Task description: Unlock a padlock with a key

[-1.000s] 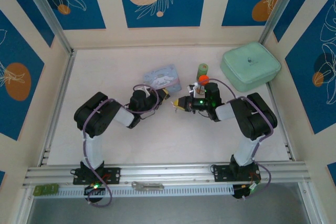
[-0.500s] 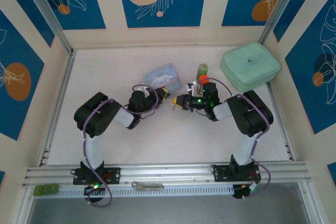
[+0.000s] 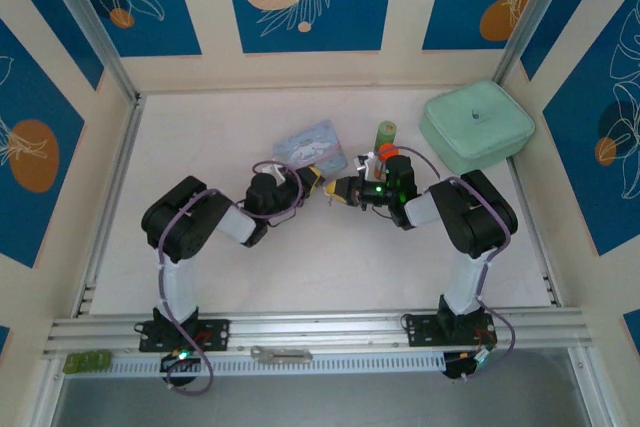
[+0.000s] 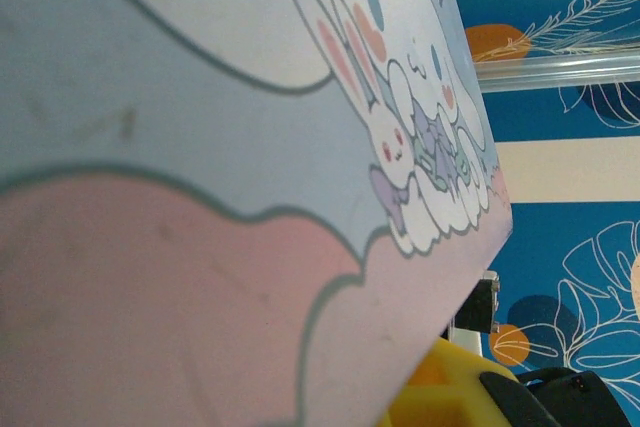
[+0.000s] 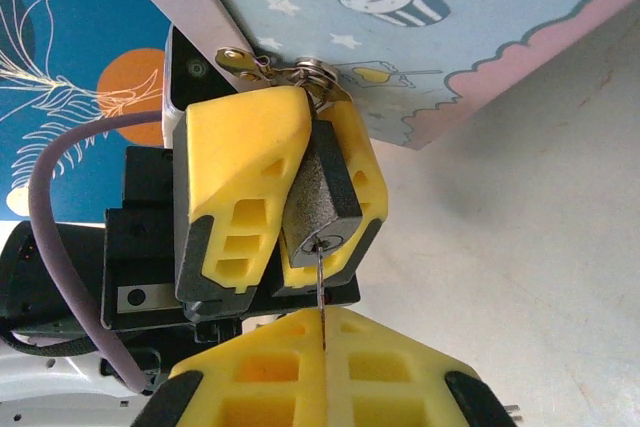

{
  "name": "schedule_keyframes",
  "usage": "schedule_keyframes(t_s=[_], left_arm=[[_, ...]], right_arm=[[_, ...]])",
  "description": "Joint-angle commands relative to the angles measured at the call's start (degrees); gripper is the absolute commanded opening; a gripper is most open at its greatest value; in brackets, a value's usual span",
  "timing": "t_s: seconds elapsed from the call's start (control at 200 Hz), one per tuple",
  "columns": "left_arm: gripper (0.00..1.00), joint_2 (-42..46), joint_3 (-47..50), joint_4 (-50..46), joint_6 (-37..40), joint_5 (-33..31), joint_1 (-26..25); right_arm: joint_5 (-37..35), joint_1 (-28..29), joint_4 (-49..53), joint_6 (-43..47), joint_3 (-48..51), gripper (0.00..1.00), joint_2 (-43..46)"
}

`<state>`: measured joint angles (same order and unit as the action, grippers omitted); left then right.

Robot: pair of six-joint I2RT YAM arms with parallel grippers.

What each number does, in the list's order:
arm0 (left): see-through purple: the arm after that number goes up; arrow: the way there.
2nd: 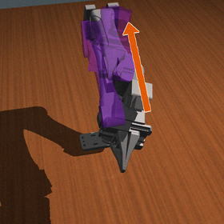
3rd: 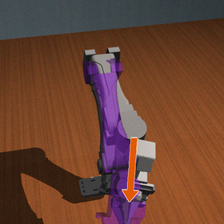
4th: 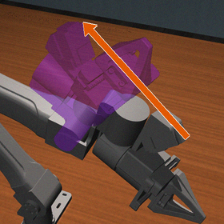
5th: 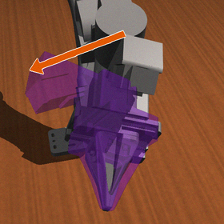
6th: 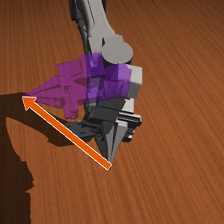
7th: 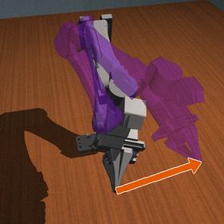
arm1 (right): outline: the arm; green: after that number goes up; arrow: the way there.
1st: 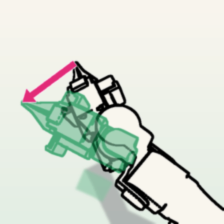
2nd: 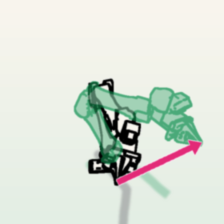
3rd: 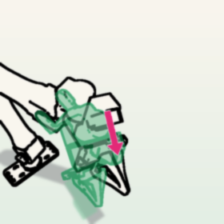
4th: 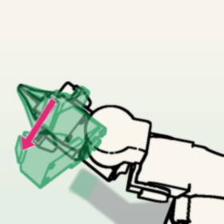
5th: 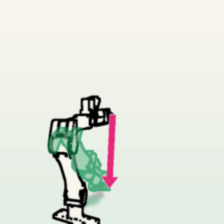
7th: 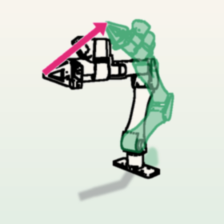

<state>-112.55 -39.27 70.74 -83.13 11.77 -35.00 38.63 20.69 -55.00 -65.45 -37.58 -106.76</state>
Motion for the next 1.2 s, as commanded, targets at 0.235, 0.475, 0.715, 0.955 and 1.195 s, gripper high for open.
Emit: schedule_keyframes(t_s=[0.235,0.475,0.715,0.955,1.195], left_arm=[[0.00,1.22,0.50,5.43,-0.82,1.05,-1.29],[0.00,3.25,1.72,5.08,0.08,2.37,-1.98],[0.00,2.61,1.74,7.95,-1.19,2.73,-2.52],[0.00,2.85,1.56,8.28,-1.27,2.83,-2.60],[0.00,1.66,1.80,9.69,-1.57,0.28,-2.60]], right_arm=[[-3.84,0.62,-3.76,-3.44,-2.14,0.00,-1.77],[-7.93,0.99,0.24,-4.50,-3.99,0.00,-1.94],[-13.30,0.94,5.18,-3.71,-6.35,0.00,-1.91],[-13.04,1.32,8.18,0.60,-9.22,0.00,-1.47],[-9.58,4.51,6.74,1.16,-8.89,0.00,-1.54]])
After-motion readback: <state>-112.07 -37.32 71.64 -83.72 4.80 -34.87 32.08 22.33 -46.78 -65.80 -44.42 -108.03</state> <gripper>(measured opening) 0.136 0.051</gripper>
